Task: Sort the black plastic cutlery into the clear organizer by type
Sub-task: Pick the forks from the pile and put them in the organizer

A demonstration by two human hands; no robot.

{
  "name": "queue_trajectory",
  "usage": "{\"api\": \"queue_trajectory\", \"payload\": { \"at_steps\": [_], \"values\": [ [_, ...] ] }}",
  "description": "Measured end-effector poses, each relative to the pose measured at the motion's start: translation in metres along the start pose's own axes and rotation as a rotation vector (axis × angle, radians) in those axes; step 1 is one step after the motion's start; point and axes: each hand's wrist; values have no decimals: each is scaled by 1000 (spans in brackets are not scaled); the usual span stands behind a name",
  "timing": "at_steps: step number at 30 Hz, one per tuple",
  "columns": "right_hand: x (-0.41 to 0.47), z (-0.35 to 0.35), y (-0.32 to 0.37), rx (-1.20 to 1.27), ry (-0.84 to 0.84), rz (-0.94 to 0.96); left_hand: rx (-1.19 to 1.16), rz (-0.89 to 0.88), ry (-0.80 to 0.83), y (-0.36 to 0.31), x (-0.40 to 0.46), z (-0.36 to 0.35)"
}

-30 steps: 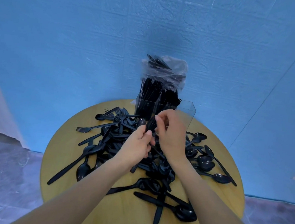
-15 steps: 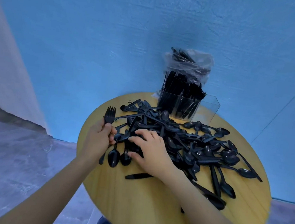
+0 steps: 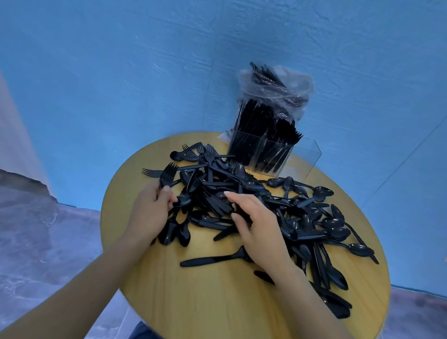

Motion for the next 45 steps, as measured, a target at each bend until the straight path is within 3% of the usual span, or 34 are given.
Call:
{"api": "queue_trajectory", "payload": {
  "at_steps": [4, 9, 12, 15, 20, 22, 27, 31, 38, 41, 45],
  "values": [
    [-5, -1, 1, 32, 139, 35, -66, -13, -11, 1, -2, -2],
    [16, -2, -11, -52, -89, -66, -107, -27, -24, -2, 0, 3],
    [42, -1, -30, -136, -116, -171, -74, -68, -36, -7, 8, 6],
    [65, -3, -44, -218, -38, -154, -62, -56, -38, -8, 19, 6],
    [85, -11, -44, -321, 280, -106, 27, -44, 17, -4, 37, 2],
    [82, -15, -43, -291, 327, -82, 53, -43, 44, -1, 42, 2],
    [79, -16, -41, -248, 168, -45, 88, -82, 95, 6, 44, 3],
    [85, -7, -45, -169, 14, -130, 93, -113, 78, 6, 42, 4],
    [92, 1, -68, -249, -22, -220, 164, -126, 99, 8, 42, 3],
    [82, -2, -63, -255, 88, -154, 174, -122, 102, 8, 42, 2],
    [77, -14, -52, -370, 317, -210, 165, -118, 105, 9, 43, 2]
  ]
}}
Point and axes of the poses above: each hand's wrist, its own x-axis towards the middle knuckle, its own z-axis out of the back of the hand, y = z × x, and after that the axes turned 15 degrees about -x, right-handed
